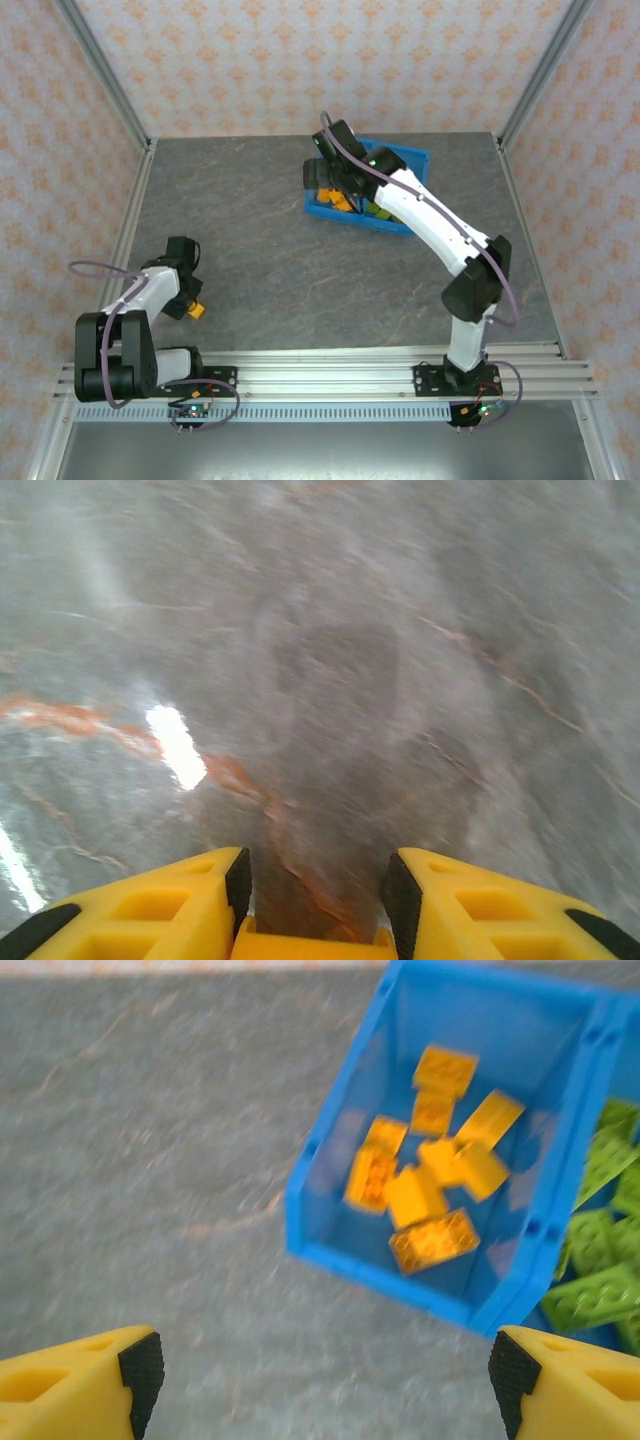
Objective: Sort the legos into containers by color
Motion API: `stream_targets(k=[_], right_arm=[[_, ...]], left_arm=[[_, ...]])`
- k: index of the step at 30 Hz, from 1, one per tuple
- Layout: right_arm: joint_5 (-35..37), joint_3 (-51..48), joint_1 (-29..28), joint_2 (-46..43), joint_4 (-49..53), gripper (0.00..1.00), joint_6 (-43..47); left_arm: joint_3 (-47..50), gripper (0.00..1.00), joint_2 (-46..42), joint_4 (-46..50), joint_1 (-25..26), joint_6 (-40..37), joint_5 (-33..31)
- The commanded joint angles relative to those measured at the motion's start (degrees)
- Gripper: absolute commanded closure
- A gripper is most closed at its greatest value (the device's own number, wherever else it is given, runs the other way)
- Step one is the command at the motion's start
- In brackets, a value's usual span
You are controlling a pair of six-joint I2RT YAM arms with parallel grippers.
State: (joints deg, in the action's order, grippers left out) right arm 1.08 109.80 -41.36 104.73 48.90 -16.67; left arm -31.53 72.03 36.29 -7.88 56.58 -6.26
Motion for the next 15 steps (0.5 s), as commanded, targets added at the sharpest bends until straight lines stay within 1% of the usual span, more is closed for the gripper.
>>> stream_targets(k=[1,4,6,10,12,13,14,15], right_arm=[[-13.4,-9.2,-2.9,-7.1,-4.3,0.14,0.5],[-18.4,-18.6,-5.9,-11.4,-8.6,0.14,-0.7],[-20.4,-24.3,-7.4,-13.7,-11.6,0.14,-2.7],[-19.6,-34.7,-8.7,-19.1,-19.3,0.14,-8.6],[-16.5,-39.7,-8.7,-23.1,-22.4,0.12,-11.0],[-15.0,-41.2,-8.7,-24.4,-23.1,0.11,-11.7],[-13.8,-42.2,-8.7,-25.8,-23.3,0.11,-12.0],[-13.1,-42.9,-8.7,-26.7,-23.1,0.10,-11.9]], left_arm=[[-4.4,0.57,0.1,0.2,0.7,-7.1,3.8],[-6.0,0.57,-0.4,-1.1,3.5,-7.8,5.8],[-7.9,0.58,0.3,-2.3,7.3,-8.4,6.0],[-13.9,0.58,3.5,-3.6,13.6,-9.0,7.4],[-18.6,0.58,5.9,-2.8,17.8,-8.7,5.3],[-20.8,0.57,7.3,-1.7,19.0,-8.4,4.1],[-23.4,0.56,9.3,0.1,20.0,-8.5,3.1],[-25.9,0.49,11.3,2.8,20.5,-8.5,1.3]])
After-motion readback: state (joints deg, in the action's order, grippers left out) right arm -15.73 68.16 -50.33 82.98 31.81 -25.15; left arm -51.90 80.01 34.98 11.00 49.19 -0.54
